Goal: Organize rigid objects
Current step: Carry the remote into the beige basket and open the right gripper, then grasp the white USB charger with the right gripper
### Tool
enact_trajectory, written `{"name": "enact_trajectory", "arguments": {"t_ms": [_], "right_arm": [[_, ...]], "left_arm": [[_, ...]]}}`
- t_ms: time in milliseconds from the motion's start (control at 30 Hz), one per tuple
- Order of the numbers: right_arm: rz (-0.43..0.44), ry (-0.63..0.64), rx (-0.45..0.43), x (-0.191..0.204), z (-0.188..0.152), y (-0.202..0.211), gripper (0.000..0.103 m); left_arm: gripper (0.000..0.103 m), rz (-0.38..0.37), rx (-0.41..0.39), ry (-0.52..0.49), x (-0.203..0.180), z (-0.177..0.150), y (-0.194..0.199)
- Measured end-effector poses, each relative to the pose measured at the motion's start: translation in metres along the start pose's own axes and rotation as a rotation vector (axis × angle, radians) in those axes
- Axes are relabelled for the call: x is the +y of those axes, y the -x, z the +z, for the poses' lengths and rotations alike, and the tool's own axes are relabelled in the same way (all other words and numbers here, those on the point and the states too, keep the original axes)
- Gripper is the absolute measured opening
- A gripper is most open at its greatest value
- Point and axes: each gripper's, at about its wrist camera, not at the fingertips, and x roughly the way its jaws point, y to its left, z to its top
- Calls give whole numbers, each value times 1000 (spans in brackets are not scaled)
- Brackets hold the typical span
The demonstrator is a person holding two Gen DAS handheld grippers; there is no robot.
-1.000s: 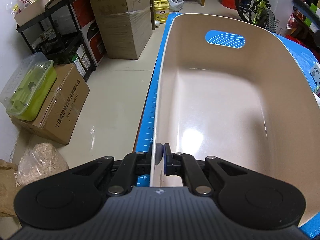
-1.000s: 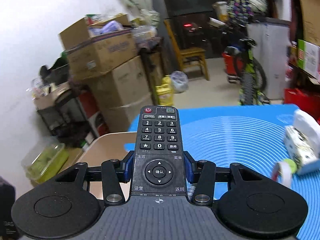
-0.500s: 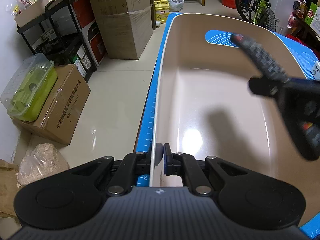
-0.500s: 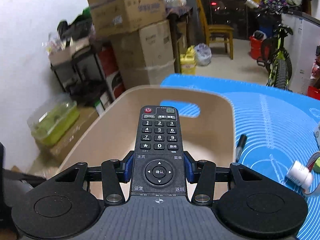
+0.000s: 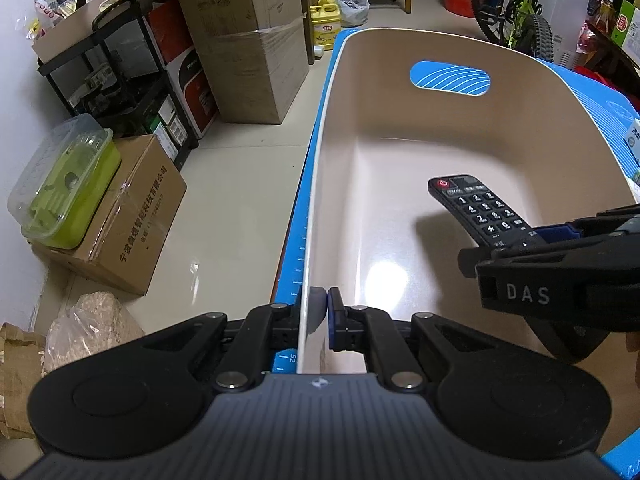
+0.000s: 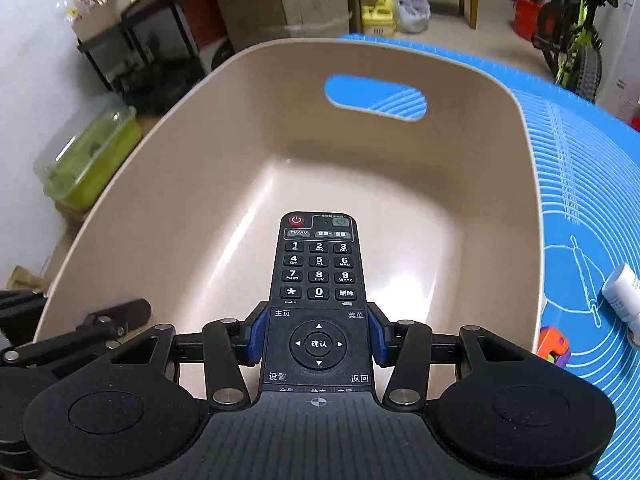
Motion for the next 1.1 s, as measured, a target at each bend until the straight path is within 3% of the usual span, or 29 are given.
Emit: {"name": "enact_trajectory", "arguments": {"t_ms": [200, 433, 600, 867, 1100], "right_arm": [[-12, 10, 60, 2, 1, -7, 57], [24, 38, -8, -2, -2, 13, 64], [43, 28, -117, -10, -1, 51, 69], [-6, -59, -267, -57, -7, 116, 70], [-84, -110, -266, -107, -35, 124, 74]], "left_arm": [[9, 0, -4, -4, -3, -1, 1], [9, -3, 4, 3, -3, 0, -1], [9, -7, 5, 7, -2, 1, -1], [9, -10, 6, 12, -1, 1, -1], [9, -14, 5, 15, 0, 1, -1]]}}
